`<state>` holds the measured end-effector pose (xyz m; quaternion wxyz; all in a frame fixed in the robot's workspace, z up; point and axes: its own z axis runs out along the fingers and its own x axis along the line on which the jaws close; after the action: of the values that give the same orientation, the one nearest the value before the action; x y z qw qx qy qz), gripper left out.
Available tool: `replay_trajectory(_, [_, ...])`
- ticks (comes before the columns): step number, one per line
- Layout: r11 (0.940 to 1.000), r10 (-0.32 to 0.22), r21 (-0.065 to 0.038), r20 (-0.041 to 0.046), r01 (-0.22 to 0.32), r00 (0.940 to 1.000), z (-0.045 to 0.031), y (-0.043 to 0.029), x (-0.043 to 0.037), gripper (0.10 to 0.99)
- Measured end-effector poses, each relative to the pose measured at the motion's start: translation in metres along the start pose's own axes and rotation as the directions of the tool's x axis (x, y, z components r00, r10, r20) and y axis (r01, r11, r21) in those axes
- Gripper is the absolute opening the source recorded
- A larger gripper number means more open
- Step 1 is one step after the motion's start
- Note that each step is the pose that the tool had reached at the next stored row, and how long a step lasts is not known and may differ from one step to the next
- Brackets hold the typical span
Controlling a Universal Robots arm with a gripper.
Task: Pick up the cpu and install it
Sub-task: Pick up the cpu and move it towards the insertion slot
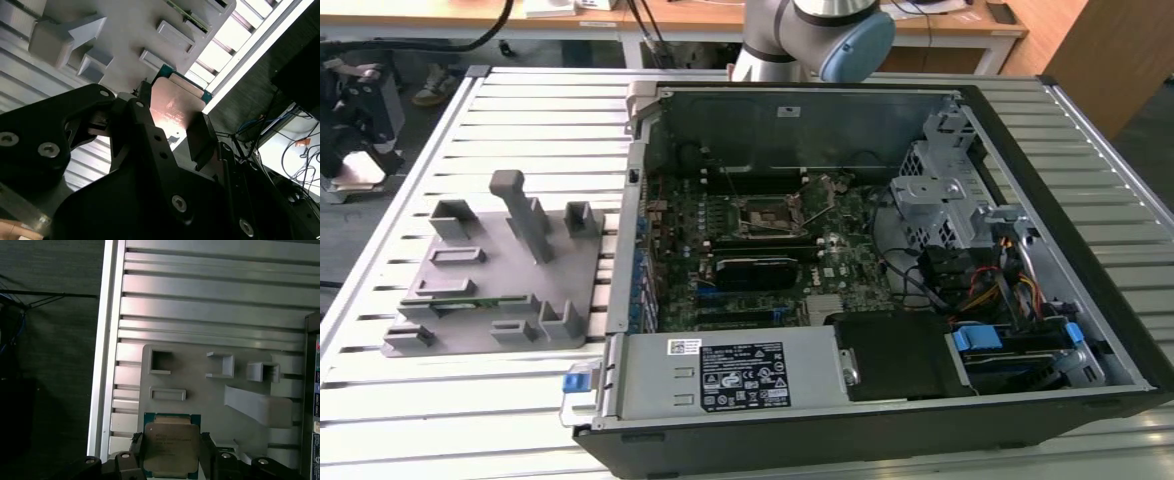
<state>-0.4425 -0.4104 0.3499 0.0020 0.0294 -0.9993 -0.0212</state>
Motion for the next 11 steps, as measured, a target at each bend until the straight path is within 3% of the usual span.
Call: replay_trajectory(11, [1.0,0.0,0.0,0.0005,0.0,1.0,-0.0222,0.0011,0.0001,0.529])
